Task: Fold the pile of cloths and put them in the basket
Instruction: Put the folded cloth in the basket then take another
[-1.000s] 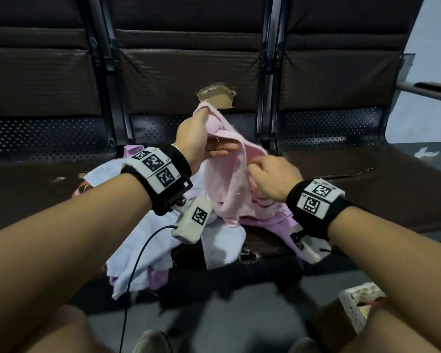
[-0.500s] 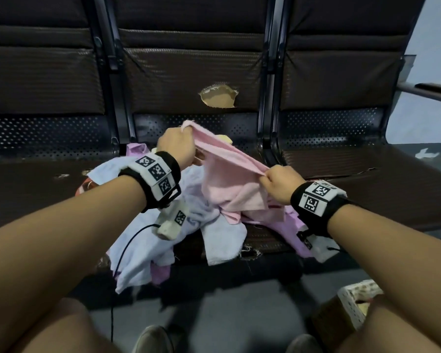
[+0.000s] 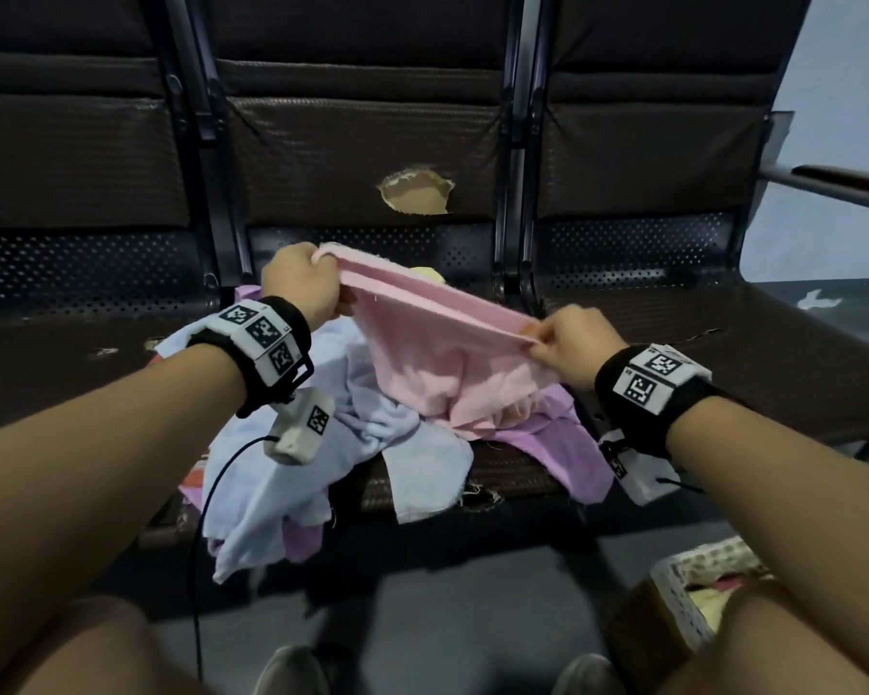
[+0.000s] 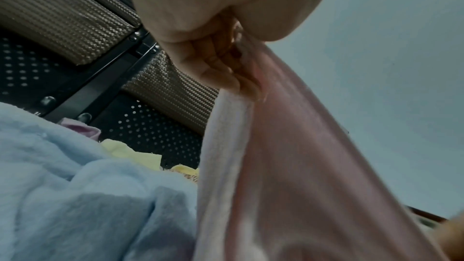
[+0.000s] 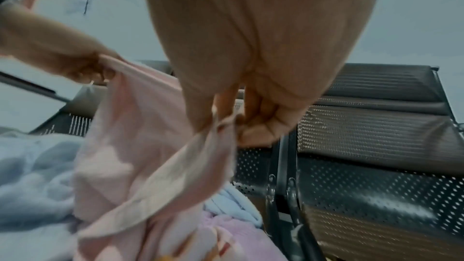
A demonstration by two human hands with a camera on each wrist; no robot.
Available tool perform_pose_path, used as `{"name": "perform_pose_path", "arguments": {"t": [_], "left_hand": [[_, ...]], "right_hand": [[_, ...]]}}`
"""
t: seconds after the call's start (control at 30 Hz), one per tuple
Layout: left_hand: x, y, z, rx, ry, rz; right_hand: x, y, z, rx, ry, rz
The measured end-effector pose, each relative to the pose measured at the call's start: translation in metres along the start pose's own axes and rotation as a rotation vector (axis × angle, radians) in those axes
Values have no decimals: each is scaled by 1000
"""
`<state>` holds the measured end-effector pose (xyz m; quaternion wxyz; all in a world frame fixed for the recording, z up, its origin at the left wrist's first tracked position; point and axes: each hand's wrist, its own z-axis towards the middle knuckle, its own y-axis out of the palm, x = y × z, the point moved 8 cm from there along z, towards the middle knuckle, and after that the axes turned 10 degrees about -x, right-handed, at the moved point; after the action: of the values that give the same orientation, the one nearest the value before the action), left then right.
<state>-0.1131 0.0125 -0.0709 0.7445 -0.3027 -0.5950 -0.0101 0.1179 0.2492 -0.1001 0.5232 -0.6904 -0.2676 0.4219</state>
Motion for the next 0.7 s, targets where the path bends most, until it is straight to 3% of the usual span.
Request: {"name": "perform_pose_path", "arguments": {"t": [0.1,0.27,0.43,0.6,0.7], "left_hand": [[5,-8,1,53,16,119],[-4,-19,2,99,12,123],[9,-14,6,-36,35,-224],[50,-13,-1,-272,189,-289],[64,-27,3,-277,223,-296]], "right_hand": [[4,17,-1,-158,28,-76],[4,-22,-3,130,3,99],[-4,-65,-5,381,-4,283],[-12,-108,-3,348,27,148],[-14,-131,-4,328,12,166]]}}
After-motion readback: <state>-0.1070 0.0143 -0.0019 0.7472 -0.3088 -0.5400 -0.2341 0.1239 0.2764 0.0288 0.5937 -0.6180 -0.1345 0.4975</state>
